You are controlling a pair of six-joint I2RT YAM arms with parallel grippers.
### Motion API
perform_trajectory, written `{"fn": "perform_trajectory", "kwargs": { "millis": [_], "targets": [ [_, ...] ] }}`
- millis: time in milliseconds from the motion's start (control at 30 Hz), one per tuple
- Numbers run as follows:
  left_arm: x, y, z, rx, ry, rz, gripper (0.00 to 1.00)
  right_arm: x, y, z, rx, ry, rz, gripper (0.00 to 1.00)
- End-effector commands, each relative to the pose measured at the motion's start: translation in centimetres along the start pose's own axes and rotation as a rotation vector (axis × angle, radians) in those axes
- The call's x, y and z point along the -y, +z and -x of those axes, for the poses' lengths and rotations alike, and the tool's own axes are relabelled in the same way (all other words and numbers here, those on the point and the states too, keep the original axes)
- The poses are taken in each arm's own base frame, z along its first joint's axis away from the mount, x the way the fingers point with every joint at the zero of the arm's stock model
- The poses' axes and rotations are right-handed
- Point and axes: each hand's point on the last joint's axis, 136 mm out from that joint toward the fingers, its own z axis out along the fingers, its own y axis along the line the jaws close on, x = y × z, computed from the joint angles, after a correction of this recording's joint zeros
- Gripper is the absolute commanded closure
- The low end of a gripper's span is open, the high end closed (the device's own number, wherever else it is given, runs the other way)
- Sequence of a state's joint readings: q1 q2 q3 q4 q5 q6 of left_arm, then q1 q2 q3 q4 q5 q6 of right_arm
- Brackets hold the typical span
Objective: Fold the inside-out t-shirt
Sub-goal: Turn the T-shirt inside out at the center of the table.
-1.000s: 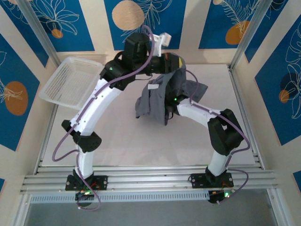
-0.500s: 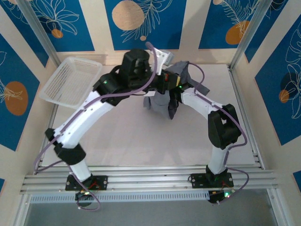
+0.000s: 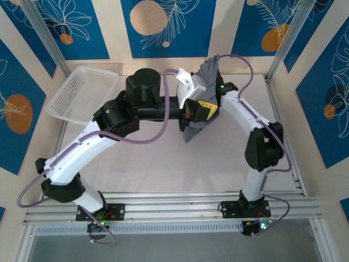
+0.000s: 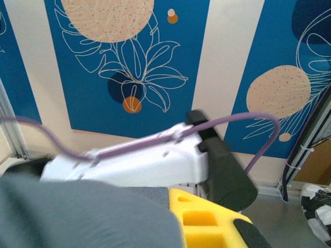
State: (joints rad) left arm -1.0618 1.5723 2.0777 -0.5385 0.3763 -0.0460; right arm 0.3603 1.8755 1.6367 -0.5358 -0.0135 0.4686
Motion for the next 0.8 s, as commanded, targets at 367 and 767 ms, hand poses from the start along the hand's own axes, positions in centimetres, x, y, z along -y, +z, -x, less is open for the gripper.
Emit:
{"fn": "perform_trajectory", "kwargs": {
  "millis": [367, 767],
  "targets": [
    [4.6, 0.5, 3.4, 0.060, 0.057, -0.157, 1.00, 10.1, 7.3, -6.9, -0.233, -0.027, -0.359, 0.61],
    [4.7, 0.2, 3.8, 0.045, 0.117, -0.105, 1.00, 13.9, 10.6, -13.2, -0.490, -0.236, -0.581, 0.00]
  ]
}}
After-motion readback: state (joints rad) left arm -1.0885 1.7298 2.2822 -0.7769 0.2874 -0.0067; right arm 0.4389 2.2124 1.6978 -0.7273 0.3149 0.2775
